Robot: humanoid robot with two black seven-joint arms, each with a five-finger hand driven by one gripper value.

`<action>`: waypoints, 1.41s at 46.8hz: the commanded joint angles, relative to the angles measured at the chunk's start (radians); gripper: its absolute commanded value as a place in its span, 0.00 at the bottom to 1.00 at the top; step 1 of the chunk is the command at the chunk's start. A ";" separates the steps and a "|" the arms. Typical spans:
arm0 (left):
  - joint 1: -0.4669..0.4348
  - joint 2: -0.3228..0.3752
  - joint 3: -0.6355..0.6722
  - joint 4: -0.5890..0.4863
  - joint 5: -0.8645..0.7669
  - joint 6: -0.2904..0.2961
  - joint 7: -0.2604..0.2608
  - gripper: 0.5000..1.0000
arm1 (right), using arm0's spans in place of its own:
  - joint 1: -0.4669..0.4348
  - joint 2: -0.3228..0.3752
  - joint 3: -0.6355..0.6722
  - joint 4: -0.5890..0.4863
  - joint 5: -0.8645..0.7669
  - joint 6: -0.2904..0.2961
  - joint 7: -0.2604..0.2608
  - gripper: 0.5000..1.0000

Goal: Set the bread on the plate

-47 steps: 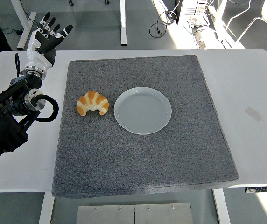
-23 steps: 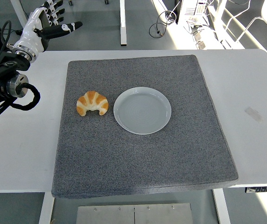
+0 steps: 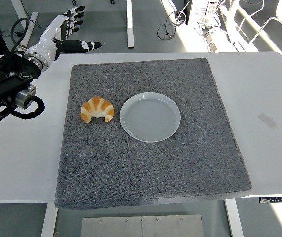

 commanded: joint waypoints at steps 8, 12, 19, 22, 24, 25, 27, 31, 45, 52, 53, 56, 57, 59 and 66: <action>-0.049 0.077 0.192 -0.140 0.024 0.032 0.003 0.92 | 0.000 0.000 0.000 0.000 0.000 0.000 0.000 1.00; -0.063 0.088 0.257 -0.146 0.069 0.034 0.004 0.92 | 0.000 0.000 0.000 0.000 0.000 0.000 0.000 1.00; -0.067 0.108 0.297 -0.164 0.165 0.034 0.040 0.92 | 0.000 0.000 0.000 0.000 0.000 0.000 0.000 1.00; -0.067 0.120 0.301 -0.174 0.214 0.034 0.047 0.92 | 0.000 0.000 0.000 0.000 0.000 0.000 0.000 1.00; -0.067 0.126 0.301 -0.186 0.245 0.034 0.049 0.92 | -0.001 0.000 0.000 0.000 0.000 0.000 0.000 1.00; -0.067 0.131 0.303 -0.192 0.259 0.034 0.050 0.92 | 0.000 0.000 0.000 0.000 0.000 0.000 0.000 1.00; -0.069 0.143 0.307 -0.209 0.284 0.034 0.052 0.92 | 0.000 0.000 0.000 0.000 0.000 0.000 0.000 1.00; -0.075 0.165 0.333 -0.236 0.317 0.034 0.063 0.92 | -0.001 0.000 0.000 0.000 0.000 0.000 0.000 1.00; -0.070 0.173 0.404 -0.240 0.363 0.034 0.073 0.92 | 0.000 0.000 0.000 0.000 0.000 0.000 0.000 1.00; -0.069 0.168 0.412 -0.237 0.363 0.034 0.079 0.92 | 0.000 0.000 0.000 0.000 0.000 0.000 0.000 1.00; -0.067 0.168 0.413 -0.235 0.365 0.034 0.087 0.92 | 0.000 0.000 0.000 0.000 0.000 0.000 0.000 1.00; -0.070 0.166 0.428 -0.232 0.367 0.034 0.119 0.92 | -0.001 0.000 0.000 0.000 0.001 0.000 0.000 1.00; -0.073 0.166 0.439 -0.232 0.367 0.034 0.128 0.92 | 0.000 0.000 0.000 0.000 0.000 0.000 0.000 1.00; -0.080 0.166 0.458 -0.230 0.371 0.036 0.139 0.92 | 0.000 0.000 0.000 0.000 0.000 0.000 0.000 1.00; -0.080 0.162 0.467 -0.227 0.393 0.036 0.152 0.92 | -0.001 0.000 0.000 0.000 0.001 0.000 0.000 1.00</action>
